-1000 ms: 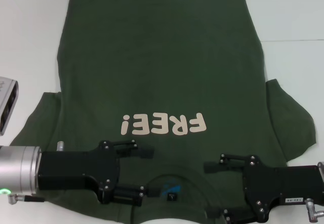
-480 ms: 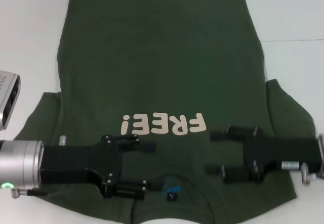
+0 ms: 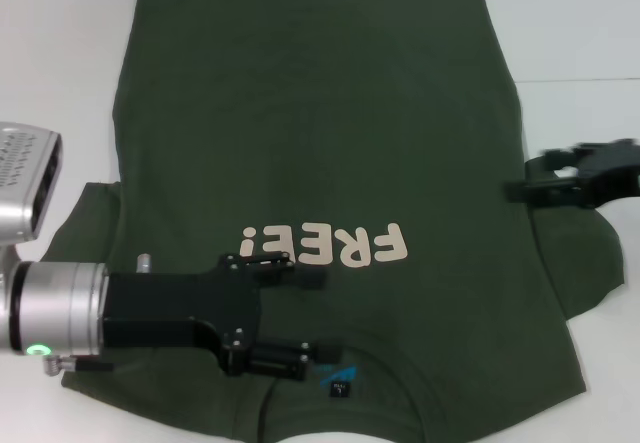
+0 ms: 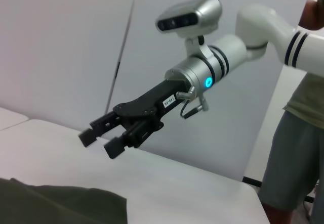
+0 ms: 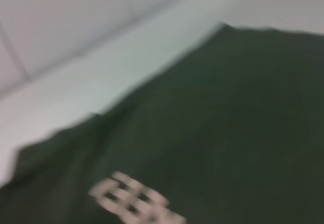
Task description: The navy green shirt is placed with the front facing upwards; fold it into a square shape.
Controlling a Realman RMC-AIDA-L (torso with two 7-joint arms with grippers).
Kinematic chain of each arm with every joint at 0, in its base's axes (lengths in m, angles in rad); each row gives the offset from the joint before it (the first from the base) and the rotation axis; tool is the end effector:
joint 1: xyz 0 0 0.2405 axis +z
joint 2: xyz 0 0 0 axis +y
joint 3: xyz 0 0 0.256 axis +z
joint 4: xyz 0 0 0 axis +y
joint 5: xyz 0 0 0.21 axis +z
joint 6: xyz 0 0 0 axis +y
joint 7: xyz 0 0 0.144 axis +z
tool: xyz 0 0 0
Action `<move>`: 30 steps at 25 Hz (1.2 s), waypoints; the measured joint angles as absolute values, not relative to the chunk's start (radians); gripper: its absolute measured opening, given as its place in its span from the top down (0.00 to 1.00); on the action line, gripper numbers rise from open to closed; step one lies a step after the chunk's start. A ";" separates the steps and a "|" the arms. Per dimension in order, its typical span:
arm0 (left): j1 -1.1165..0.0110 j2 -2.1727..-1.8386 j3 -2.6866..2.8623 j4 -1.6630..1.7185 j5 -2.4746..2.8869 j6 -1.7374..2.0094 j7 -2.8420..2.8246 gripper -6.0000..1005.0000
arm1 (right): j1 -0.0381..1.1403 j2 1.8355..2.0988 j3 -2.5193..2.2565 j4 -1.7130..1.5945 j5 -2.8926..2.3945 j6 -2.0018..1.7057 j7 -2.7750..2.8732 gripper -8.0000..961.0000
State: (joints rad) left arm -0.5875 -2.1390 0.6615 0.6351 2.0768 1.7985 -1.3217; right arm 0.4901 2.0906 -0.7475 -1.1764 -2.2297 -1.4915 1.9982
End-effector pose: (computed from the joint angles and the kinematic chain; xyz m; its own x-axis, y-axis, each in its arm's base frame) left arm -0.2214 0.3011 -0.0258 0.7924 0.2860 0.5388 0.2745 -0.9560 0.1037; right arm 0.2506 0.3595 0.0724 0.7420 -0.5586 -0.3706 -0.6683 -0.6596 -0.3439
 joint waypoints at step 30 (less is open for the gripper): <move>-0.598 -2.159 0.678 0.619 2.085 1.795 -1.318 0.12 | 0.674 2.060 -0.678 -1.099 -2.921 -1.520 2.470 0.05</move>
